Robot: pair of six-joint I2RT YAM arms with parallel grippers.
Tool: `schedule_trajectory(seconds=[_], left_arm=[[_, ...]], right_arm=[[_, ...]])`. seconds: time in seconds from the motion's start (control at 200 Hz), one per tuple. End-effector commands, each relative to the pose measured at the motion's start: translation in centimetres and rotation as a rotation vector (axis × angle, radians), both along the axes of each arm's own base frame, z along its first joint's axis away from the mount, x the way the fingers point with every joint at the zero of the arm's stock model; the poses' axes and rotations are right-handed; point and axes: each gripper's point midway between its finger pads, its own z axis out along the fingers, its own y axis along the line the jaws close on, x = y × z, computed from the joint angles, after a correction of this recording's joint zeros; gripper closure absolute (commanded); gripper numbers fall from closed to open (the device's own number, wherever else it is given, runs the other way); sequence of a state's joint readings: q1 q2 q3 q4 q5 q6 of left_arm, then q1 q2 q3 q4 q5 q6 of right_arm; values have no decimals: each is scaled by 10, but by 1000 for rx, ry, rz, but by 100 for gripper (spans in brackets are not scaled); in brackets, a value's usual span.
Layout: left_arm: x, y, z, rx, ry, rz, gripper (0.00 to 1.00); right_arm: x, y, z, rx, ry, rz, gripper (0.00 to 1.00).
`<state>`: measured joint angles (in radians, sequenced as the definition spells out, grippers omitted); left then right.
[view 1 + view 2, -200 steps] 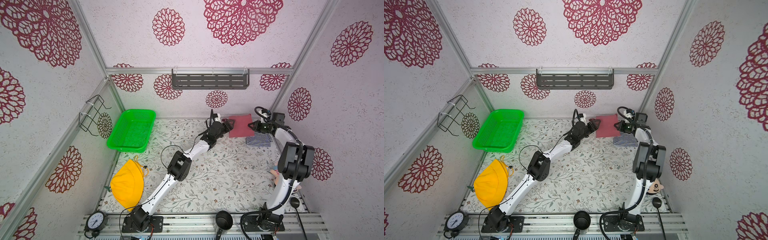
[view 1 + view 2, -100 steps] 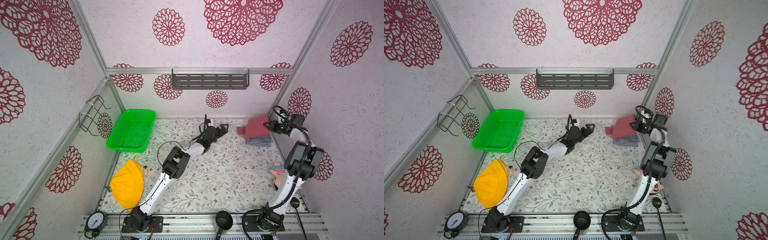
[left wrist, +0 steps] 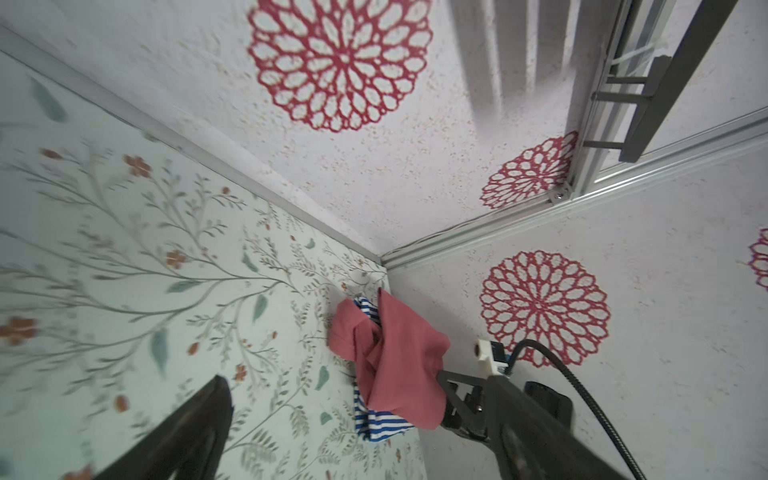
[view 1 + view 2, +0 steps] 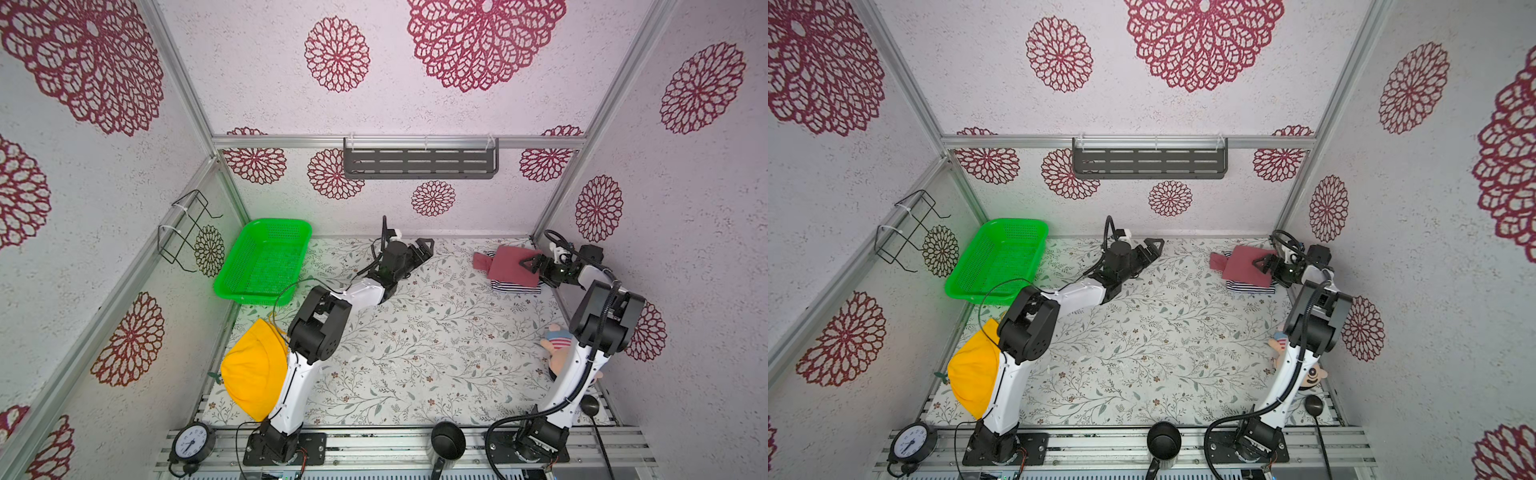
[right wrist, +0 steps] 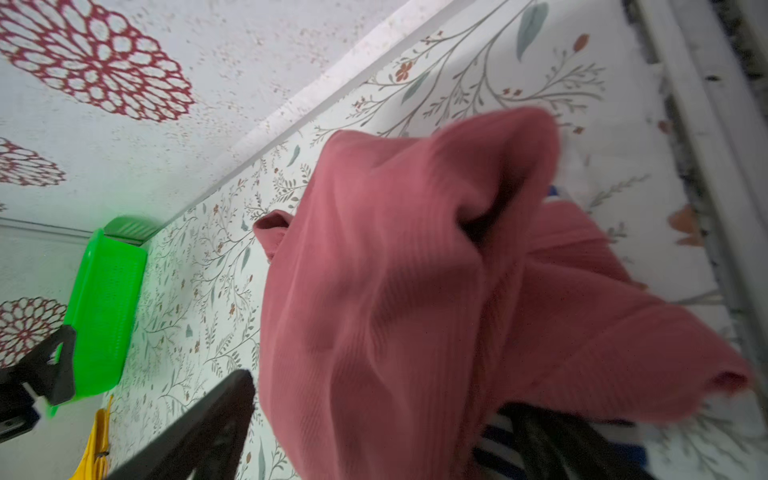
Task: Fold and stack the tank tops
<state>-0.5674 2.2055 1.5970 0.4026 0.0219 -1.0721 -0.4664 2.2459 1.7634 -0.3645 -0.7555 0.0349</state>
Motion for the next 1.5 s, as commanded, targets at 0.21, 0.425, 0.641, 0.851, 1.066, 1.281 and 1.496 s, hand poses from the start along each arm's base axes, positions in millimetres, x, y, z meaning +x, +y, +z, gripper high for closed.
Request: schedule_trajectory(seconds=[0.21,0.425,0.641,0.851,1.066,1.281,1.496], left_arm=[[-53,151,127,547,-122,223,3],[-127,277,98,847,51,418,3],[-194,387,44,1000,174,663,3],[-212,436,-2,1033,190,746,3],[-197,446,-40,1067,166,714,3],[-174,466,-54,999,120,717,3],[-146,468,-58,901,56,684,3]], right_arm=[[-31,3,124,-433,-205,-175,1],[-89,65,113,-608,-230,-253,1],[-157,140,68,-686,-329,-220,1],[-173,152,20,-743,-309,-197,1],[-167,161,13,-740,-405,-196,1],[-160,164,24,-733,-486,-212,1],[-159,167,24,-729,-492,-199,1]])
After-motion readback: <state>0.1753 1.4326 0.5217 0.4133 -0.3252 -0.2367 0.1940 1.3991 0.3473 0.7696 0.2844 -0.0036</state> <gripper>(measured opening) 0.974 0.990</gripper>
